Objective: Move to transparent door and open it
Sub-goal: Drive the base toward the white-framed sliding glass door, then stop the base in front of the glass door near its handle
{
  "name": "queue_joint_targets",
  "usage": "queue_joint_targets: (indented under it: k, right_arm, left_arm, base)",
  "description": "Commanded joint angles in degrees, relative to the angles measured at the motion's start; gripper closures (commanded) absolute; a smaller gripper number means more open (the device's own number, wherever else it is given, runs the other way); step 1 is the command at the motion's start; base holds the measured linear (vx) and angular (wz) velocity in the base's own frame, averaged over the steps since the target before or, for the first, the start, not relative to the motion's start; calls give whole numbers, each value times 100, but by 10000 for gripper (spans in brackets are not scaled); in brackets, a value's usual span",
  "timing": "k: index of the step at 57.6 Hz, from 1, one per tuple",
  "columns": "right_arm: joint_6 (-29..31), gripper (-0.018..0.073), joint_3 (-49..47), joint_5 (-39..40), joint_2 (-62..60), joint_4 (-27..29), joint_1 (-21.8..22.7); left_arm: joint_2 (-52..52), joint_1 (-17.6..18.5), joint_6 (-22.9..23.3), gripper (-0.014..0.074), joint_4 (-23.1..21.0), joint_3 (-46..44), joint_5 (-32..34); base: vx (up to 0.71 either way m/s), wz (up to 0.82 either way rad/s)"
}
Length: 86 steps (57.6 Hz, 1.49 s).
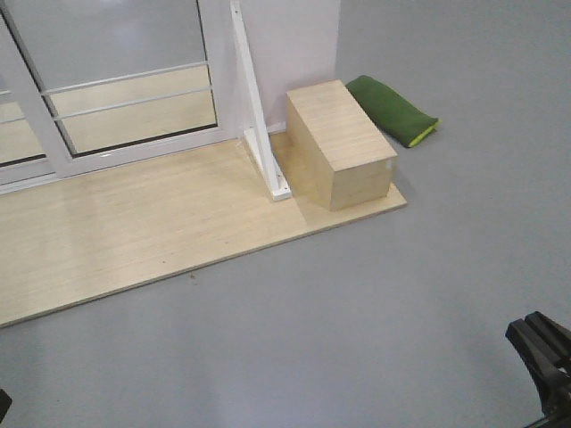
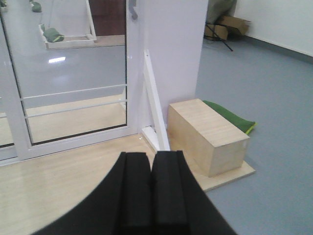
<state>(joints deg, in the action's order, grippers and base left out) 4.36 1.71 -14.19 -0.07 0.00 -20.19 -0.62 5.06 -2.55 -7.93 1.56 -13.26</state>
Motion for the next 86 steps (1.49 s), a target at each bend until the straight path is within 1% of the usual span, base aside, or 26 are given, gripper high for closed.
queue_joint_targets:
  k: [1,32,86]
  right_arm:
    - [17,559,78,439,92,0,4]
    - [17,559,78,439,92,0,4]
    - [17,559,78,439,92,0,4]
  left_arm:
    - [-72,2,11,596,-62,132,460]
    - [-72,2,11,596,-62,132,460]
    - [-72,2,11,596,-62,132,460]
  base:
    - [48,41]
    - [47,35]
    - [44,24]
